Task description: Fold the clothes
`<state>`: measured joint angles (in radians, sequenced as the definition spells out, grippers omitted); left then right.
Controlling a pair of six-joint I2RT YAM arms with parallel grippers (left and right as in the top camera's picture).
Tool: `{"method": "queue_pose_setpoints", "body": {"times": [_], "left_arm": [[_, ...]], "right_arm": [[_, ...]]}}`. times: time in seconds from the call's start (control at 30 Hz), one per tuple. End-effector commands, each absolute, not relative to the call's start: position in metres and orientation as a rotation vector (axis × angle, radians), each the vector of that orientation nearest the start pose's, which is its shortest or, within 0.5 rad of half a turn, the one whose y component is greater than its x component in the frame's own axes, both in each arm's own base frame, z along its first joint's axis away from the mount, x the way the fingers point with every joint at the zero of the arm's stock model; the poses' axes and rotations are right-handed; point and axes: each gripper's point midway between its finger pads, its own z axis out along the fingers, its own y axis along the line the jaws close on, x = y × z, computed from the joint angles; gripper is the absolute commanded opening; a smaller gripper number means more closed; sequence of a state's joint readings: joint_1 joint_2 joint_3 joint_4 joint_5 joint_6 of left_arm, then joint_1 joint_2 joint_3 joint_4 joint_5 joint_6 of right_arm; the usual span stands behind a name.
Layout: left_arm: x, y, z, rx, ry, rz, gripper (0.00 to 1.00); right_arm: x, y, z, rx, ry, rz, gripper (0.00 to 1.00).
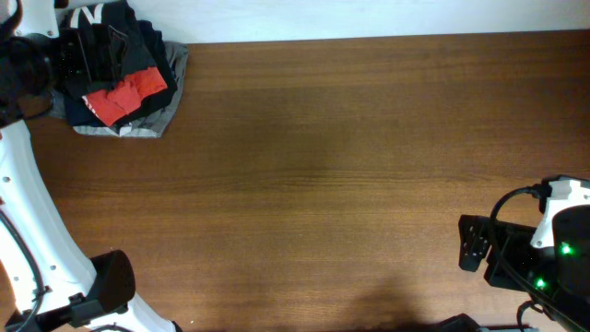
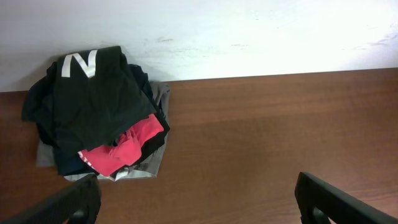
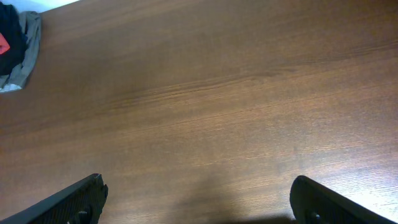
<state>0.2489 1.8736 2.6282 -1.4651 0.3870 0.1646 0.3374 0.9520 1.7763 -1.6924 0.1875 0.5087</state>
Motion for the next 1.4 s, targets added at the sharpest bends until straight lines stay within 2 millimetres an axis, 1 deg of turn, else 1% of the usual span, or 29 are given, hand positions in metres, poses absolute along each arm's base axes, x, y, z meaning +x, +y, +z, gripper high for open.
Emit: {"method": "queue_pose_setpoints", "body": {"times": [0.0,0.77,0.9,1.0,1.07,1.1,1.13,1.27,1.33,1.37], "left_arm": [[0.416,0.037,0.426,0.132,2.215,-0.225,0.99],[0.416,0.037,0.426,0.132,2.215,-0.224,0.99],[0.416,0.037,0.426,0.132,2.215,-0.224,0.99],[0.416,0.037,0.426,0.132,2.215,-0.224,1.00],[0.416,0.037,0.426,0.132,2.215,-0.224,0.99],[0.416,0.037,0.426,0.132,2.215,-0.224,0.99],[0.416,0.037,0.426,0.132,2.215,-0.224,0.99],[0.416,0.037,0.426,0.132,2.215,-0.224,0.99],[0.416,0.037,0.426,0.132,2.215,-0.224,0.99],[0.416,0.037,0.426,0.132,2.215,-0.224,0.99]], "right_arm": [[0.150,0.014,0.361,0.297,2.414,0.115,0.99],[0.149,0.014,0.361,0.299,2.412,0.119,0.99],[0.144,-0.002,0.364,0.415,2.370,0.086,0.99],[0.132,-0.020,0.369,0.551,2.298,0.049,0.99],[0.122,-0.029,0.372,0.597,2.251,0.021,0.99],[0.114,-0.037,0.375,0.632,2.212,-0.014,0.99],[0.107,-0.041,0.378,0.654,2.180,-0.025,0.99],[0.083,-0.046,0.382,0.715,2.065,-0.013,0.99],[0.078,-0.049,0.380,0.735,1.999,-0.017,0.99],[0.076,-0.052,0.375,0.750,1.968,-0.030,0.99]]}}
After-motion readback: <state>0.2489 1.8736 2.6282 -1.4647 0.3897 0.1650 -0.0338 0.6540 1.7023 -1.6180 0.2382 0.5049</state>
